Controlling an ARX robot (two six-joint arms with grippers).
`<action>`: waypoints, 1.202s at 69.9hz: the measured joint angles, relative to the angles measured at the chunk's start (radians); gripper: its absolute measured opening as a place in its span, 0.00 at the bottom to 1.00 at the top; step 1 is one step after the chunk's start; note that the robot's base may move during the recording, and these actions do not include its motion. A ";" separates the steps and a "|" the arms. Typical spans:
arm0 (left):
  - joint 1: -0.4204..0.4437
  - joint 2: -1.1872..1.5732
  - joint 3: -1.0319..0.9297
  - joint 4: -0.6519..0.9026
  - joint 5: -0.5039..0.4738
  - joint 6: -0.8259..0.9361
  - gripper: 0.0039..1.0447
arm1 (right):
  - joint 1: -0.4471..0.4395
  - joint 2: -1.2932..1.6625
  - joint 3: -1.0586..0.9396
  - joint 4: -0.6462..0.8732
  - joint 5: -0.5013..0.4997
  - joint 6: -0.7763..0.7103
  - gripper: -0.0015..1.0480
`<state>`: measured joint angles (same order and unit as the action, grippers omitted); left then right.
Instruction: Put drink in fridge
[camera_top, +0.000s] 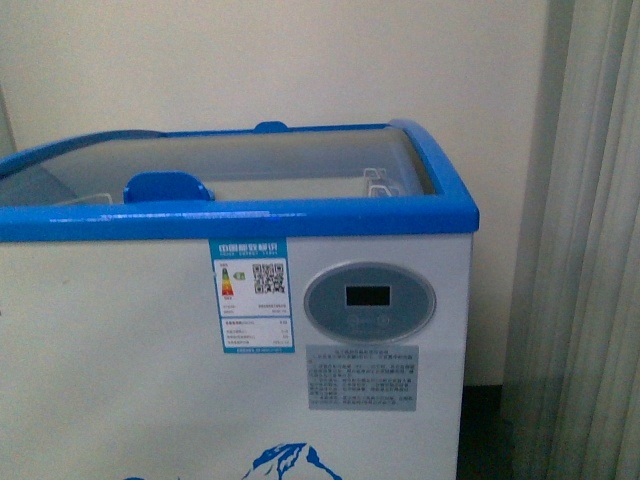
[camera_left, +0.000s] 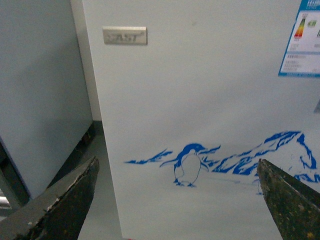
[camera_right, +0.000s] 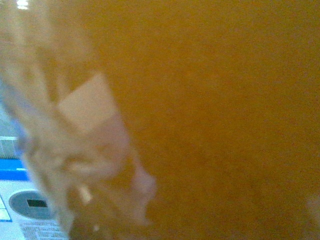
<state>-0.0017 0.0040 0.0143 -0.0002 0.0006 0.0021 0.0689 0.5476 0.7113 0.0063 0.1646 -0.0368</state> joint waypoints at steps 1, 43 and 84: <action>0.000 0.000 0.000 0.000 -0.001 0.000 0.92 | 0.000 0.000 0.000 0.000 0.000 0.000 0.35; 0.000 0.000 0.000 0.000 -0.001 0.000 0.92 | 0.000 0.000 0.002 0.000 0.000 0.002 0.35; 0.062 1.233 0.652 0.585 0.231 0.111 0.92 | -0.001 0.000 0.002 0.000 0.000 0.003 0.35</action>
<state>0.0601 1.2369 0.6659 0.5850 0.2317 0.1127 0.0681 0.5480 0.7128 0.0063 0.1642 -0.0341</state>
